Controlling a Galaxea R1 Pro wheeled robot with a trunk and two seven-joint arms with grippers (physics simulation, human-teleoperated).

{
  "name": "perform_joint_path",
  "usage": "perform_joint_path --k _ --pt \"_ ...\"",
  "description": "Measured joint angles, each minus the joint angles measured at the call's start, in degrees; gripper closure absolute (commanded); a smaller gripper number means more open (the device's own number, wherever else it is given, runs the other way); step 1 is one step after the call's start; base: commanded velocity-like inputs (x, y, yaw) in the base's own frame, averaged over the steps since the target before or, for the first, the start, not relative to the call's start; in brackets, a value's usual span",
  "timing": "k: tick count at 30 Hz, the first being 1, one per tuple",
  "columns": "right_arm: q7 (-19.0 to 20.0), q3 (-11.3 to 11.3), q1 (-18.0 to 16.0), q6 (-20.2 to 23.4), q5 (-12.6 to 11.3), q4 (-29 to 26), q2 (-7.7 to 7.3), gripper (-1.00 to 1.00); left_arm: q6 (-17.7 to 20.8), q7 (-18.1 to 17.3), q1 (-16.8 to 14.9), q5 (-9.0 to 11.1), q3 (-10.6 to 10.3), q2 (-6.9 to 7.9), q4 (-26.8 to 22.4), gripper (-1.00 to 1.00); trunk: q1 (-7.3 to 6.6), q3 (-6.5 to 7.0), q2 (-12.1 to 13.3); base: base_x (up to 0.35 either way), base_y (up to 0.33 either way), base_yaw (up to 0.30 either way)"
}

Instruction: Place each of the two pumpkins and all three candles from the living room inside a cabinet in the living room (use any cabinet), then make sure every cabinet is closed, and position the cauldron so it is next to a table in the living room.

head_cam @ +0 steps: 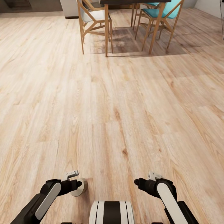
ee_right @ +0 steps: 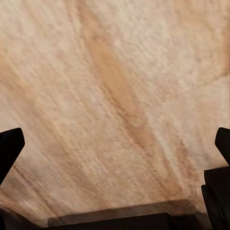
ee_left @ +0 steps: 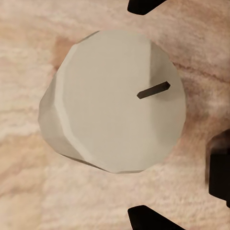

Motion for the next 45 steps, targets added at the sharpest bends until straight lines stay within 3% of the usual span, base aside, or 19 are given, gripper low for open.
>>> perform_joint_path --k 10,14,19,28,36,40,45 --pt "0.00 -0.05 0.00 -0.12 0.00 0.03 -0.04 -1.00 -0.12 -0.01 0.01 -0.01 0.00 0.02 0.01 -1.00 0.00 0.00 0.00 0.000 0.000 0.000" --pt "0.00 -0.05 0.00 -0.17 -0.02 0.04 -0.03 -1.00 -0.13 -0.01 0.02 -0.01 0.00 0.00 0.01 -1.00 0.11 -0.88 -0.05 0.000 0.000 0.000" --pt "0.26 -0.05 0.00 -0.31 -0.11 0.04 -0.08 -1.00 -0.15 -0.01 0.00 -0.01 -0.23 -0.07 0.01 -1.00 0.10 -0.89 -0.05 0.000 0.000 0.000" --pt "6.17 -0.11 0.00 0.10 -1.87 0.05 -0.15 -1.00 -0.14 -0.12 0.01 -0.01 -0.41 -0.15 0.01 -1.00 0.10 -0.89 -0.05 0.000 0.000 0.000" --pt "6.84 -0.09 0.00 0.04 -2.08 0.05 -0.14 -1.00 -0.17 -0.42 0.02 -0.01 -0.50 -0.17 0.01 -1.00 0.10 -0.89 -0.05 0.000 0.000 0.000" --pt "6.86 -0.06 0.00 0.04 -2.09 0.05 -0.12 -1.00 -0.17 -0.51 0.02 -0.01 -0.52 -0.18 0.01 -1.00 0.21 -1.77 -0.11 0.000 0.000 0.000" --pt "6.86 -0.04 0.00 0.03 -2.09 0.05 -0.09 -1.00 -0.17 -0.53 0.02 -0.01 -0.53 -0.18 0.01 -1.00 0.21 -1.77 -0.11 0.000 0.000 0.000"
